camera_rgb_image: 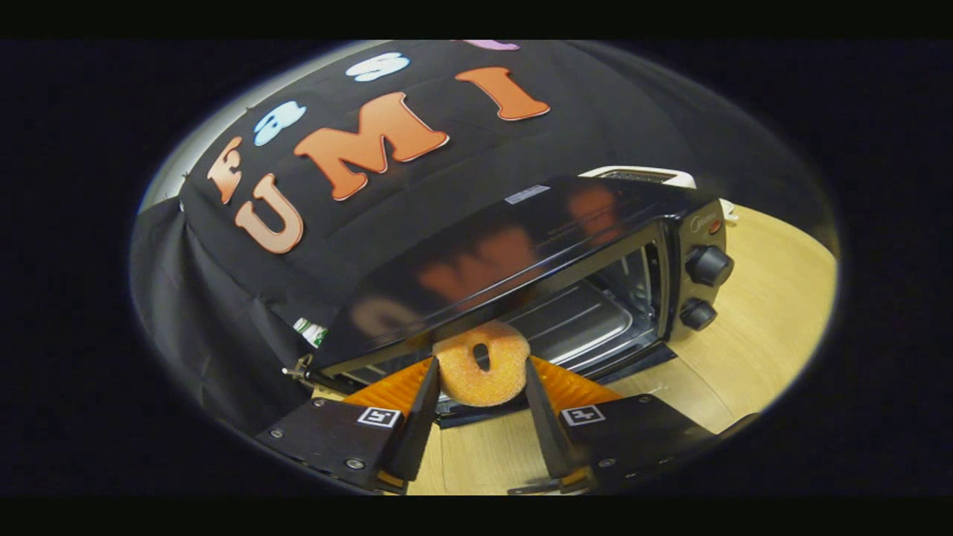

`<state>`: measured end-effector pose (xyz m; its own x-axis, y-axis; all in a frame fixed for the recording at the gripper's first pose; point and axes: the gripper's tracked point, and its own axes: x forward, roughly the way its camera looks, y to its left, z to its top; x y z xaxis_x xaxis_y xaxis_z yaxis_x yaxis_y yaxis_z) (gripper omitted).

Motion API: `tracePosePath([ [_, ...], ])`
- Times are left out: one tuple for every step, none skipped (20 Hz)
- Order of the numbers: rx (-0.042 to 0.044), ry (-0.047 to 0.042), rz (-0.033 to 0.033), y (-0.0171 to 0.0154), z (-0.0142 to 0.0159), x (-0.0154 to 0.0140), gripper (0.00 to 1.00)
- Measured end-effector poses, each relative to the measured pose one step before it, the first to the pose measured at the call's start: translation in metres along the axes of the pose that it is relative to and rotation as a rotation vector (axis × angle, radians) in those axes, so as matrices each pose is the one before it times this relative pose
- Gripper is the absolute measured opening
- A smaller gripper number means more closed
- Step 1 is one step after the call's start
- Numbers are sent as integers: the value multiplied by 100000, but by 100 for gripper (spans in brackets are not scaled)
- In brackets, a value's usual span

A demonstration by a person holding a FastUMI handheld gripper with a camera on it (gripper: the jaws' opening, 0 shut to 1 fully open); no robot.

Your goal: Open the toaster oven, put the food inside, and close the toaster oven door.

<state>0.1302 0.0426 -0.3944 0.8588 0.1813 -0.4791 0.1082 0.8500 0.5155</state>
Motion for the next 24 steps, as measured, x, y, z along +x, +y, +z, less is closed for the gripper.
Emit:
tracePosePath([
  [2892, 384, -77, 83, -30, 900, 64],
  [880, 1564, -510, -229, -598, 680, 64],
  [1057, 1082, 684, -3, -271, 394, 67],
  [325, 871, -692, -132, -396, 579, 69],
  [-596, -370, 481, 0, -175, -720, 76],
  [-1540, -1175, -385, 79, 122, 219, 82],
  [-2558, -614, -558, -193, -63, -737, 89],
  [-2592, -470, -532, -349, 71, -406, 93],
  [-2553, 28, -1176, -463, -230, -701, 98],
  [-2502, -560, -1488, -496, -22, -907, 98],
  [-2290, -837, -1218, -396, -52, -826, 98],
  [-2256, -727, -986, -381, -38, -780, 98],
  [-2630, -561, -1295, -513, -168, -999, 98],
  [-3300, -343, -1983, -626, -210, -1042, 98],
  [-4019, -650, -1855, -652, -283, -950, 98],
  [-3826, -366, -2078, -660, -301, -907, 98],
  [-3012, 33, -1353, -463, -325, -964, 98],
  [-2228, 485, -977, -423, -568, -883, 98],
  [-1763, 467, -879, -298, -553, -731, 98],
  [-1514, 206, -549, -239, -538, -649, 98],
  [-997, 40, -480, -284, -658, -579, 98],
  [-826, 928, -90, -178, -790, -515, 98],
  [-507, 1366, -482, -285, -1022, -473, 98],
  [-801, 1395, -497, -162, -1024, -377, 99],
])
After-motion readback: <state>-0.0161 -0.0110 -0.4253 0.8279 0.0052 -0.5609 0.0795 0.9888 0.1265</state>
